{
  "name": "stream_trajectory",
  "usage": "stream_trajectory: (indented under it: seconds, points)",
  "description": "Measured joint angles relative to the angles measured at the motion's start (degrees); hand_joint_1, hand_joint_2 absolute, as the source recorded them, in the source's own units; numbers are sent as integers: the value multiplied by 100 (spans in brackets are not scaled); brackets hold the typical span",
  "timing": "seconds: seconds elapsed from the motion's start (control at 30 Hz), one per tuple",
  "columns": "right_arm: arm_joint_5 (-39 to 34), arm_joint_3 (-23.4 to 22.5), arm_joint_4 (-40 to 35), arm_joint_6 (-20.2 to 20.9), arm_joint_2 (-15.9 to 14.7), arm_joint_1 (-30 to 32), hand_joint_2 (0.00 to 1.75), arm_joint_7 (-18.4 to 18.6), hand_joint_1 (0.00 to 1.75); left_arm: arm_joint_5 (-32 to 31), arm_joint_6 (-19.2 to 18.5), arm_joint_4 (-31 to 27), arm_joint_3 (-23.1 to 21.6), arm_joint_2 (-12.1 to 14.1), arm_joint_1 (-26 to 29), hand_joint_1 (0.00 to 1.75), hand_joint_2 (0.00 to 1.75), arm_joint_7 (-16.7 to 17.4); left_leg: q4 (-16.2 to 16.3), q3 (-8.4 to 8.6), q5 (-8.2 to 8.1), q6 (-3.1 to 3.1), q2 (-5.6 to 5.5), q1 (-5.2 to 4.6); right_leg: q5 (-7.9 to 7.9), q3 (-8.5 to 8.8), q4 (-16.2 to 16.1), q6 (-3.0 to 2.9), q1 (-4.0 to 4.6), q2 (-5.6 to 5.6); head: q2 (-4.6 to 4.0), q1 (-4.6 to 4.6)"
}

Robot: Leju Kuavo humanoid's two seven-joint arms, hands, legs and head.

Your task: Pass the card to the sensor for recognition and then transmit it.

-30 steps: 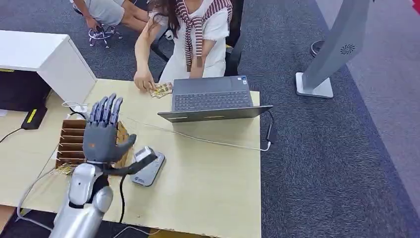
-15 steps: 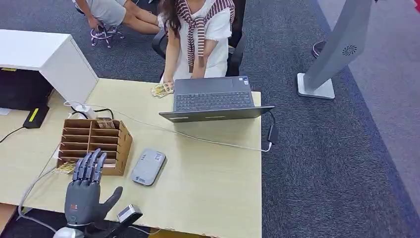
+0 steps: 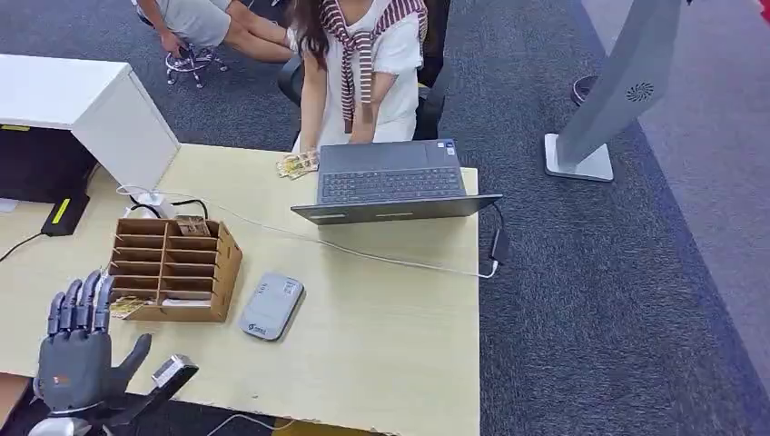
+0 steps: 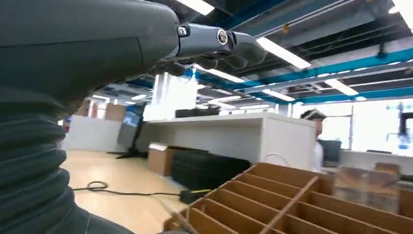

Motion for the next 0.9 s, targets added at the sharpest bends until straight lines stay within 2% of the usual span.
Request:
stream_trajectory:
  seconds: [0.17,0.3,0.53,0.9]
  points:
    - [68,22,0,11,0,-16,175,4,0,-113,2,511,506,-52,-336,0,175,-74,0,-1,0,0,-4,0,-1,3,0,-1,1,-6,0,-2]
    - [70,57,0,15,0,-26,175,0,0,-302,2,868,677,-39,-555,0,175,184,0,-2,0,0,-10,1,-1,4,0,-1,1,-9,0,0]
    - [70,83,0,15,0,-26,175,2,0,-324,2,1178,778,26,-707,0,175,228,0,-2,0,0,-9,1,-1,4,0,-1,1,-8,0,0]
    - [70,98,0,15,-2,-26,175,2,0,-324,2,1355,832,35,-749,0,175,228,0,-1,0,0,-9,1,-1,4,0,-2,1,-8,0,0]
